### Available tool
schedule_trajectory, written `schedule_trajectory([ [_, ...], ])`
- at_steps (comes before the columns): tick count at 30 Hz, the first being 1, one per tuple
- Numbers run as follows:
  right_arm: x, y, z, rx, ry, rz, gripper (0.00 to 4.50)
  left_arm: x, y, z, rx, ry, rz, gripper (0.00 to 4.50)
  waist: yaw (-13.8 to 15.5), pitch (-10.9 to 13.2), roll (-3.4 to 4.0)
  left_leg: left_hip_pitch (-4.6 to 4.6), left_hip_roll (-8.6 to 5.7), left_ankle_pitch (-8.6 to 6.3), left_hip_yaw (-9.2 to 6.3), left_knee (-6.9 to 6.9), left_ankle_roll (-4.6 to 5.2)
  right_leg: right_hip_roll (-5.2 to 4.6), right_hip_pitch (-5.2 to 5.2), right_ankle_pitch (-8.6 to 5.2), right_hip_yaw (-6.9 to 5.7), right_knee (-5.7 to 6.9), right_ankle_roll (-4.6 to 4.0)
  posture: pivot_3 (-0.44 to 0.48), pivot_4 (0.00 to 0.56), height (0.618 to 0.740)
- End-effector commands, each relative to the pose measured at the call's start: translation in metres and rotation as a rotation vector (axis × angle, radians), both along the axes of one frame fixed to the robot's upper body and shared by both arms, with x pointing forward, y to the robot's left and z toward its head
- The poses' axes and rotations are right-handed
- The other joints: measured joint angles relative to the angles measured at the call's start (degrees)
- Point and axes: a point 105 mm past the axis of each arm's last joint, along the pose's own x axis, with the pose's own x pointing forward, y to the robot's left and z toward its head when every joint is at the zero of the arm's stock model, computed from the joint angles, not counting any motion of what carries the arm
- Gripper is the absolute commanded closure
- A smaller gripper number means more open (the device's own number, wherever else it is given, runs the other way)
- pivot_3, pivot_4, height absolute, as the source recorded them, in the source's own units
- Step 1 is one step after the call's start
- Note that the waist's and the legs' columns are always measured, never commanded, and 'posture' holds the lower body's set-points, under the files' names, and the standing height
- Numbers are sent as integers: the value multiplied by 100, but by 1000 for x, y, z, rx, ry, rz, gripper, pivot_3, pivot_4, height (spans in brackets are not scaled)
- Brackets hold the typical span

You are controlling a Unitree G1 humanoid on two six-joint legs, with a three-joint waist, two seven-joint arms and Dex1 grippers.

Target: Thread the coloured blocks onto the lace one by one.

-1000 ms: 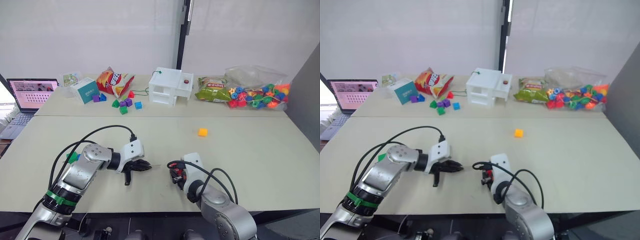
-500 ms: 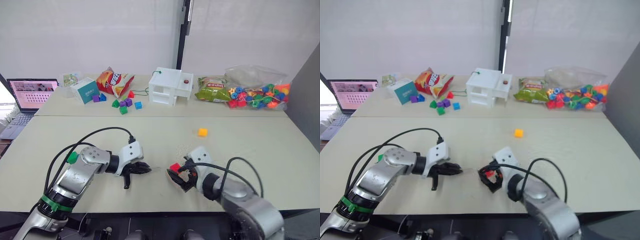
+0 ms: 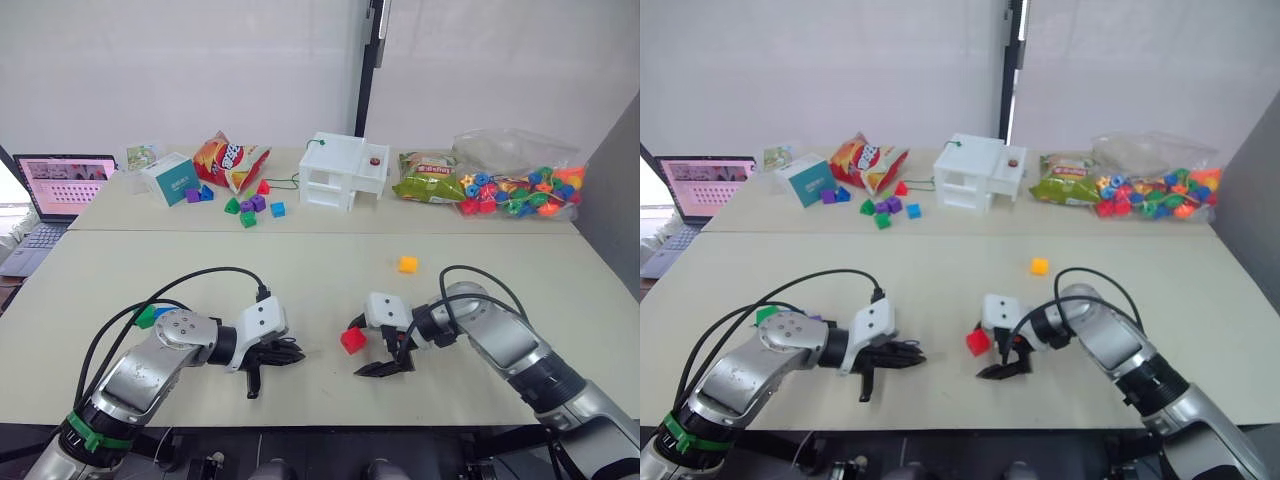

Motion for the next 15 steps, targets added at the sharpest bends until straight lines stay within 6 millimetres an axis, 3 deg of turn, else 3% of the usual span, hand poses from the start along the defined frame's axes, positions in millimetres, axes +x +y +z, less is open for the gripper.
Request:
schedule_trajectory([
  [1,6,4,9,15,-56,53,20,-4,-2,7,-14,-24,-3,4500,3,0,0,0,-1,0,0,0,0,-1,-1,0,1,-1,1,0,150,740],
  [2,7,4,8,15,-56,55,532,-4,-3,6,-14,-24,-3,4500,10,0,0,0,-1,0,-1,0,0,-1,-1,1,0,0,1,0,150,740],
  [10,8,-1,1,26,-39,-9,3225,-4,-5,3,-7,-29,-7,4500,34,0,0,1,-1,0,-3,-2,-2,-3,-3,1,-1,2,0,0,150,740],
  [15,3,8,-2,78,-28,-129,3322,6,-15,-6,58,-42,24,4500,78,-1,-1,1,-1,0,-8,-1,-3,-4,0,1,-3,5,-1,0,150,740],
])
